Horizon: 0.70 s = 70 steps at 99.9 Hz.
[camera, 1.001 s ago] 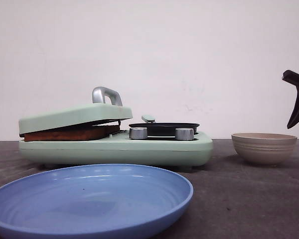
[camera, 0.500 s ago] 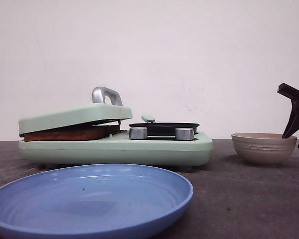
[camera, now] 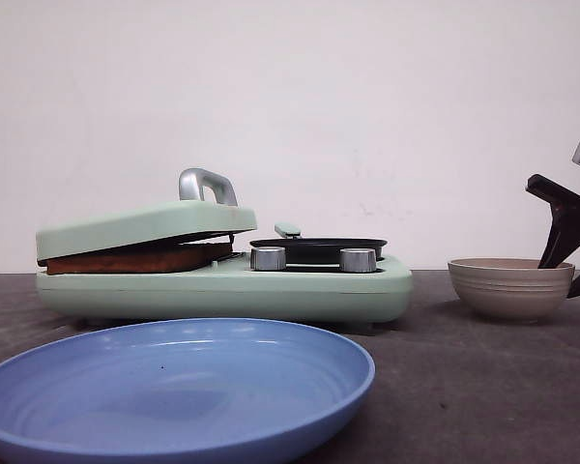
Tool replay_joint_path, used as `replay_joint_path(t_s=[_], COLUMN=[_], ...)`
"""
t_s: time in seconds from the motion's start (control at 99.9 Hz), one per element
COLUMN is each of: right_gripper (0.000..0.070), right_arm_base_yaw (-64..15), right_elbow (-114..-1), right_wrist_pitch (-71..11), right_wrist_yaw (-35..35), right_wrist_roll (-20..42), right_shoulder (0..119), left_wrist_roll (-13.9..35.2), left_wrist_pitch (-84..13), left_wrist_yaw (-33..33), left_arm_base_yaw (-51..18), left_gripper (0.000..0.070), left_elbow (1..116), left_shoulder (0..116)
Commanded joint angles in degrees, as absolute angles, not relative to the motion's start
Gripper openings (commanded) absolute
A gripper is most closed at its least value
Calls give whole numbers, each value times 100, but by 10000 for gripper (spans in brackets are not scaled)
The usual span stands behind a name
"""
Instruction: Make breakfast with bread and shrimp
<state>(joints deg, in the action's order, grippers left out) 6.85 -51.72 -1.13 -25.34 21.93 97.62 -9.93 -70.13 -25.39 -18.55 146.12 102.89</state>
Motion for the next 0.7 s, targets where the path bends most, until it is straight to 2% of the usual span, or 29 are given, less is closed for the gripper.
replay_joint_path(t_s=[0.0,0.69], right_gripper=[226,226], right_arm_base_yaw=[698,698], right_elbow=[-5275,-5282], right_wrist_pitch=[-95,-176], right_wrist_yaw=[-2515,-2397], right_wrist_roll=[2180,2071], right_shoulder=[9885,9891], left_wrist_roll=[-1020,-878], left_wrist_pitch=[-6967,-6947], left_wrist_yaw=[-2561,-2689], left_arm_base_yaw=[-1876,-1874], left_gripper=[68,68], left_elbow=[14748,14748], left_shoulder=[10331,10331])
